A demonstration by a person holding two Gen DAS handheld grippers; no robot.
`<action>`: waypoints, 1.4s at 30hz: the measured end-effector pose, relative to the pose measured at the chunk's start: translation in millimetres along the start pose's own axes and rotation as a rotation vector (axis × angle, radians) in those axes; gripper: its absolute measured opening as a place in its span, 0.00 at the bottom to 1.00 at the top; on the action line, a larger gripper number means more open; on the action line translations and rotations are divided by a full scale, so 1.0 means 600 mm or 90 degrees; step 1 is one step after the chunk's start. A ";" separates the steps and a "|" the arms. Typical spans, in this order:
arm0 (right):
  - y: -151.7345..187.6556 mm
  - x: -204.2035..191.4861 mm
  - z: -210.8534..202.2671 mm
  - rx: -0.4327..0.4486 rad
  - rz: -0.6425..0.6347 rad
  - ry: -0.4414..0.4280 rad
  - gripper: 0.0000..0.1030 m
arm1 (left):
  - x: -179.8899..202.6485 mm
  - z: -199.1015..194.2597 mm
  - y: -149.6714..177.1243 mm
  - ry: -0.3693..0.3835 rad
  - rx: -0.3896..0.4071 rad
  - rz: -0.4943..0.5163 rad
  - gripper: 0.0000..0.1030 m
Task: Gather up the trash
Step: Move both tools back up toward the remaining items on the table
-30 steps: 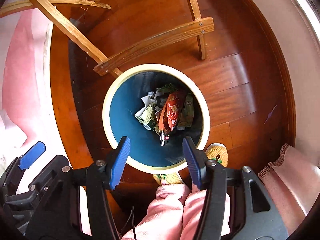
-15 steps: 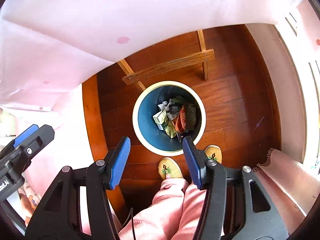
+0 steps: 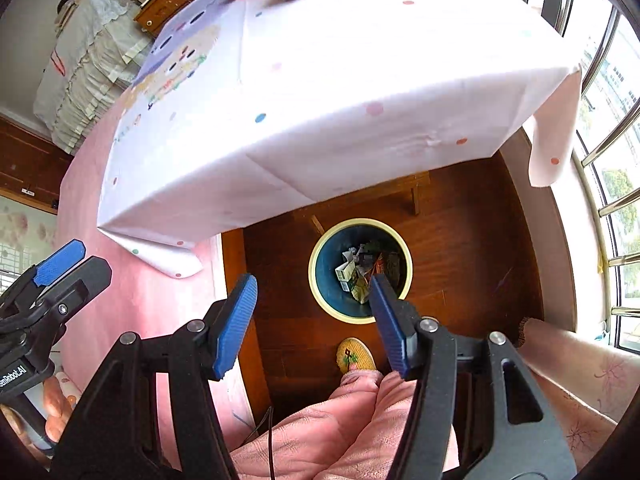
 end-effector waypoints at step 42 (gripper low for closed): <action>-0.696 0.101 0.010 0.126 0.008 0.024 0.64 | -0.054 0.103 -0.718 -0.095 0.097 0.046 0.85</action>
Point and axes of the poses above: each gripper's, at about its wrist camera, not at the fingertips, and z roughly the way its jaws point, x to its right, y to its underside, the point moved 3 cm from there along z, roughly the way its jaws point, and after that the axes turned 8 degrees about y, right-handed, at the moved point
